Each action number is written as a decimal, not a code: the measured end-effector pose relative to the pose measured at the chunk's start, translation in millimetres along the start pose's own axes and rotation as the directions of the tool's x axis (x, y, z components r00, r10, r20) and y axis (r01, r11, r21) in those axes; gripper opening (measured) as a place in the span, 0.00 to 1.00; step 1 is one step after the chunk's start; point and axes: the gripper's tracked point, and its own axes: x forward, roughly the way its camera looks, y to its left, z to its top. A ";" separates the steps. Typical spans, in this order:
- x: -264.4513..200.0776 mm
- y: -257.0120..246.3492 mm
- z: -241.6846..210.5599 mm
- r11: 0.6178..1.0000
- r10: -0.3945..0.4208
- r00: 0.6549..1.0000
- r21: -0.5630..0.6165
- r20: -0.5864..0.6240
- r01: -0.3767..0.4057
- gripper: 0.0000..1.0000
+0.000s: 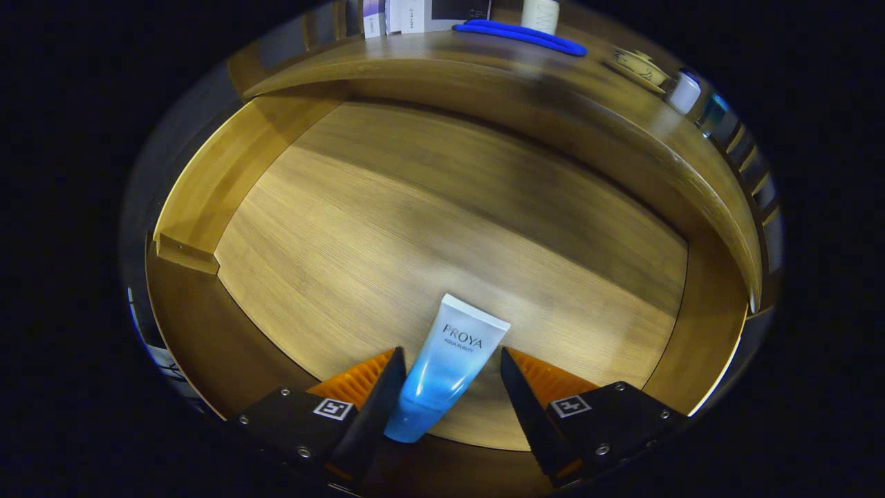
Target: Pull open the drawer, take out the items inside it, and place them on the countertop above the cabinet.
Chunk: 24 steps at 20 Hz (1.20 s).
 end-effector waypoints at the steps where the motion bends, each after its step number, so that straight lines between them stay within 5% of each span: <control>1: 1.1 1.5 0.4 1.000 0.010 1.000 -0.015 0.004 -0.010 0.88; 6: -2.2 15.3 6.8 0.996 0.057 0.995 -0.079 0.087 -0.050 0.50; 8: -1.8 12.6 11.7 0.995 0.060 0.991 -0.084 0.122 -0.050 0.46; 17: -61.8 18.1 43.4 0.984 0.076 0.896 -0.179 0.437 0.004 0.46; 24: -118.7 11.2 89.7 0.990 0.045 0.780 -0.132 0.625 0.049 0.45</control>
